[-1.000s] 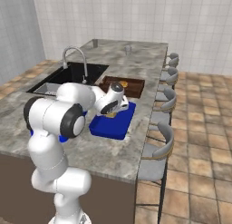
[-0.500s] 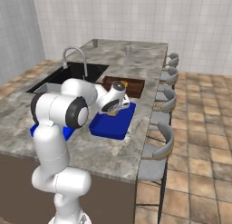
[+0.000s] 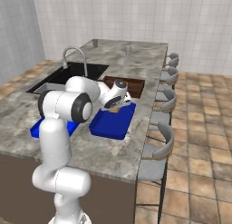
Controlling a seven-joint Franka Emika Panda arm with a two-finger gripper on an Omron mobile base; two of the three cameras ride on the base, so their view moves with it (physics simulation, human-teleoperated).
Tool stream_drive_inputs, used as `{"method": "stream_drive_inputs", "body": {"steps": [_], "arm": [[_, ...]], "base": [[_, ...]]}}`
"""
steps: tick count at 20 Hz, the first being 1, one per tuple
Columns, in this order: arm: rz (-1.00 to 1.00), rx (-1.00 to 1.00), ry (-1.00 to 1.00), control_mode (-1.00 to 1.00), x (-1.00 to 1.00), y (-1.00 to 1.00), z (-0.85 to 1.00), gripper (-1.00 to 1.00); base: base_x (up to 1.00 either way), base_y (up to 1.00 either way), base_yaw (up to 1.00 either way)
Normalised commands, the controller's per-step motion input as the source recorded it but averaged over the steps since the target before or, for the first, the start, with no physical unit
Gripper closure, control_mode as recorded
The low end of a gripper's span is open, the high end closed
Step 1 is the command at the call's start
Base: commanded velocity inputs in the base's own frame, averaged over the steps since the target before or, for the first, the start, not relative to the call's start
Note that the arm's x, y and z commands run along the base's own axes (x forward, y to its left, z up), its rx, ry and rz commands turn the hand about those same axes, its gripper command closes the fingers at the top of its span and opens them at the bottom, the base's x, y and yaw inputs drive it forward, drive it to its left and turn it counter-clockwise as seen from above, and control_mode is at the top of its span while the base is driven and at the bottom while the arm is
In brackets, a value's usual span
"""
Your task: Take the cake and donut from the fridge and place them on the empty tray on the dining counter.
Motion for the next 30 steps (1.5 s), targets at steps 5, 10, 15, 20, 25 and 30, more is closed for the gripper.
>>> {"method": "stream_drive_inputs", "body": {"steps": [5,10,15,20,25,30], "arm": [[0.00,0.00,0.00,-1.00,0.22,-0.01,-0.19,1.00],[0.00,0.00,0.00,-1.00,0.18,-0.01,-0.30,1.00],[0.00,0.00,0.00,-1.00,0.24,-0.02,-0.28,1.00],[0.00,0.00,0.00,-1.00,0.22,-0.08,-0.28,1.00],[0.00,0.00,0.00,-1.00,0.23,-0.11,-0.26,1.00],[0.00,0.00,0.00,-1.00,0.24,-0.07,-0.25,1.00]], "base": [[0.00,0.00,0.00],[0.00,0.00,0.00],[0.00,0.00,0.00],[0.00,0.00,0.00],[0.00,0.00,0.00],[0.00,0.00,0.00]]}}
